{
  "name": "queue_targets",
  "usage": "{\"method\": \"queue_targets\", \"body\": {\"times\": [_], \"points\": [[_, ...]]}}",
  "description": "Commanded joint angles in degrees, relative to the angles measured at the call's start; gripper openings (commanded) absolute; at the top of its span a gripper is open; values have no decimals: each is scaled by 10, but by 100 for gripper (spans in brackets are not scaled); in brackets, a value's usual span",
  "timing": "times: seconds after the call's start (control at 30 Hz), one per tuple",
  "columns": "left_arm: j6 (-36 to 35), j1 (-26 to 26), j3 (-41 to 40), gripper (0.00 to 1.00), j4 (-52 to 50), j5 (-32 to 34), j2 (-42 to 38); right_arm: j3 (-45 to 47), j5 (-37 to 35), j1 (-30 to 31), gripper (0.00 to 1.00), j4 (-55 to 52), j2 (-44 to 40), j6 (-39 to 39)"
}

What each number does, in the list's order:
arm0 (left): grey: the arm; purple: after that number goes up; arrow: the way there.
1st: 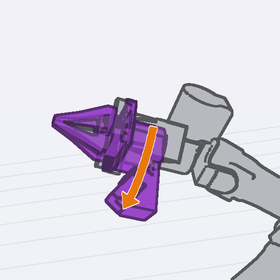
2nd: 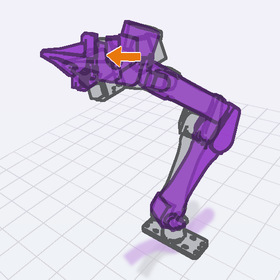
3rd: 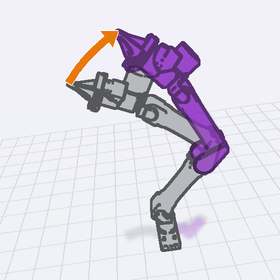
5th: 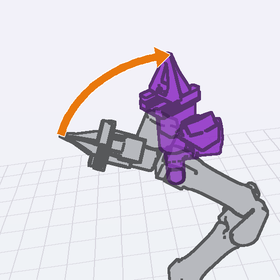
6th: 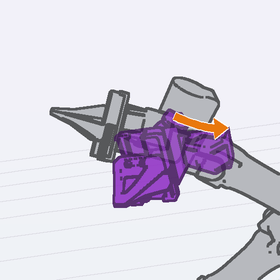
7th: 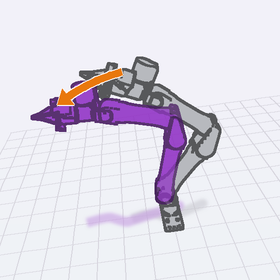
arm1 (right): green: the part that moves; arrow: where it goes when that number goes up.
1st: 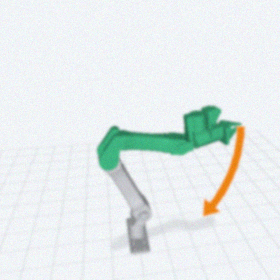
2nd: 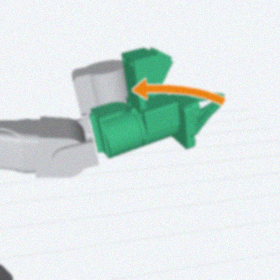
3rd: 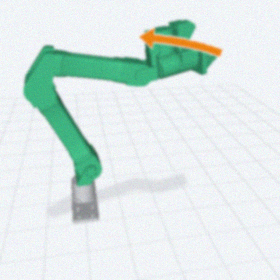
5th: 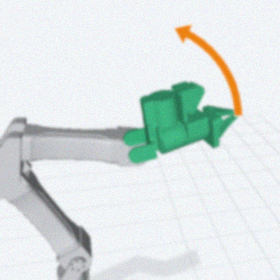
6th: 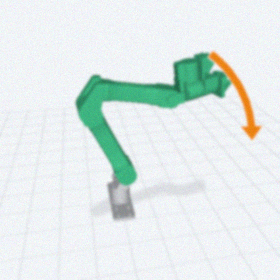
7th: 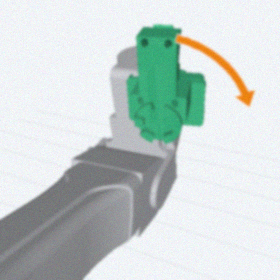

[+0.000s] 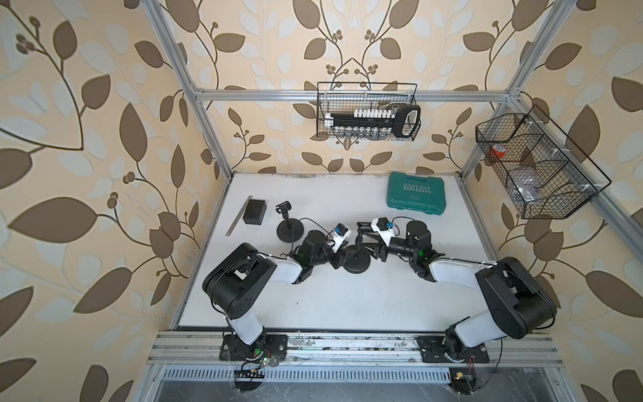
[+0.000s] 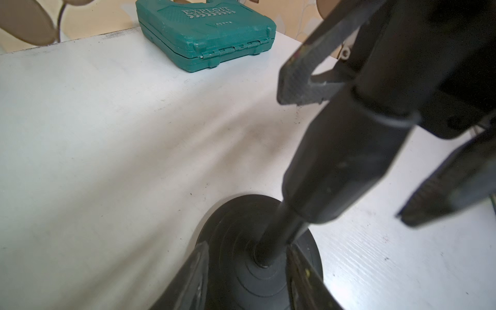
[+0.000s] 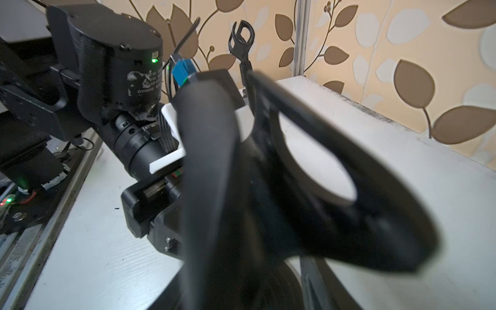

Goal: Assemble a microphone stand
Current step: Screw the microphone stand pole into the microphone stand base.

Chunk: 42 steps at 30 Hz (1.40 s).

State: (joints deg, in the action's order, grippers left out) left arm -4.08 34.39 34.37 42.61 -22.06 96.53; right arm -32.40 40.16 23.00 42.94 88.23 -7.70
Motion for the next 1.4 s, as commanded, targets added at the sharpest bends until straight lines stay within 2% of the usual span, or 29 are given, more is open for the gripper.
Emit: {"method": "queue_targets", "body": {"times": [0.0,0.13,0.33,0.53,0.73,0.83,1.03,1.17,1.37], "points": [[3,-5,17,48,14,-5,7,-20,28,-2,49,21,20,5],[3,-5,21,48,14,-6,13,-22,38,1,46,50,37,18],[-1,-5,25,47,8,-4,15,-21,34,6,36,77,57,24],[-4,-5,28,47,8,-4,17,-2,16,8,19,117,67,27],[0,-5,41,48,11,-16,22,32,-21,16,7,164,72,34],[2,-4,49,47,12,-26,27,58,-91,39,0,191,73,32],[-9,1,61,43,8,-32,34,108,-332,120,0,239,71,47],[-12,4,62,40,12,-27,37,125,-512,197,0,254,71,63],[-10,4,71,31,24,-24,47,128,-682,286,0,253,87,83]]}}
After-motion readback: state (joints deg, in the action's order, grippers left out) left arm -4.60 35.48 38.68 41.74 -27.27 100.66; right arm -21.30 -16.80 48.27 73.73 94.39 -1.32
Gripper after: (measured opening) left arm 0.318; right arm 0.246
